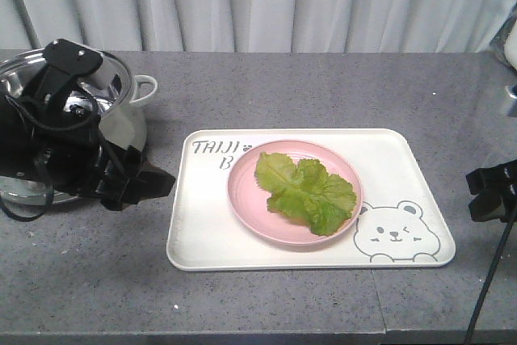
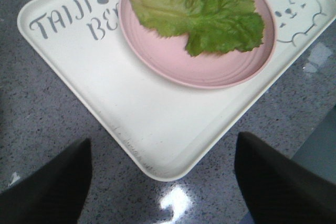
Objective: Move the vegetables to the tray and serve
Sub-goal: 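Release the plate and withdraw the right gripper from the tray, then lower both grippers to the tray's near corners to grasp its edges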
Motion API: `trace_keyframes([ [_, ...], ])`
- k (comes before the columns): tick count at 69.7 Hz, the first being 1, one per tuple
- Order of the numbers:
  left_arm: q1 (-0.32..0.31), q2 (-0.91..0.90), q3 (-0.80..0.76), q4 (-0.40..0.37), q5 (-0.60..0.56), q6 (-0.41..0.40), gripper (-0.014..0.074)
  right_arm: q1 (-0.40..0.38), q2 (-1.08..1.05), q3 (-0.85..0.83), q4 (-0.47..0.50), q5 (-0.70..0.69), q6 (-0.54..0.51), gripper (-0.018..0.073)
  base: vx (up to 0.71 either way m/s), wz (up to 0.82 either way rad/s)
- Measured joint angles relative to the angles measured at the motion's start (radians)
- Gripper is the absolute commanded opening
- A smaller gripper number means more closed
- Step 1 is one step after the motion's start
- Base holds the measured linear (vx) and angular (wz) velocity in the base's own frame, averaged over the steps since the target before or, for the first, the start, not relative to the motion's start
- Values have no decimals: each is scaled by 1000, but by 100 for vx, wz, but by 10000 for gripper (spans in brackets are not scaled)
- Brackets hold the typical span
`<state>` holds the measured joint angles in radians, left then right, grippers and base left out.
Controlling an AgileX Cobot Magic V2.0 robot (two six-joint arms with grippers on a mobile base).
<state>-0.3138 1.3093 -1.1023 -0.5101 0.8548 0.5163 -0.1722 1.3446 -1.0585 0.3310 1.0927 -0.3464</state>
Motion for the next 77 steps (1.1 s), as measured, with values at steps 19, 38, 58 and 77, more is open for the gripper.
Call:
trace_keyframes([
  [19,0,119,0,21,2,-126,533,0,113,0,11,-38,-47,284,0,0],
  [38,0,218,0,25,-17,-198,503,0,212,0,82,-84,-138,284,0,0],
  [58,0,290,0,25,-79,-241,429,0,259,0,87,-138,-186,284,0,0],
  [77,0,355,0,21,-107,-254,428,-1,303,0,108,-158,-220,284,0,0],
])
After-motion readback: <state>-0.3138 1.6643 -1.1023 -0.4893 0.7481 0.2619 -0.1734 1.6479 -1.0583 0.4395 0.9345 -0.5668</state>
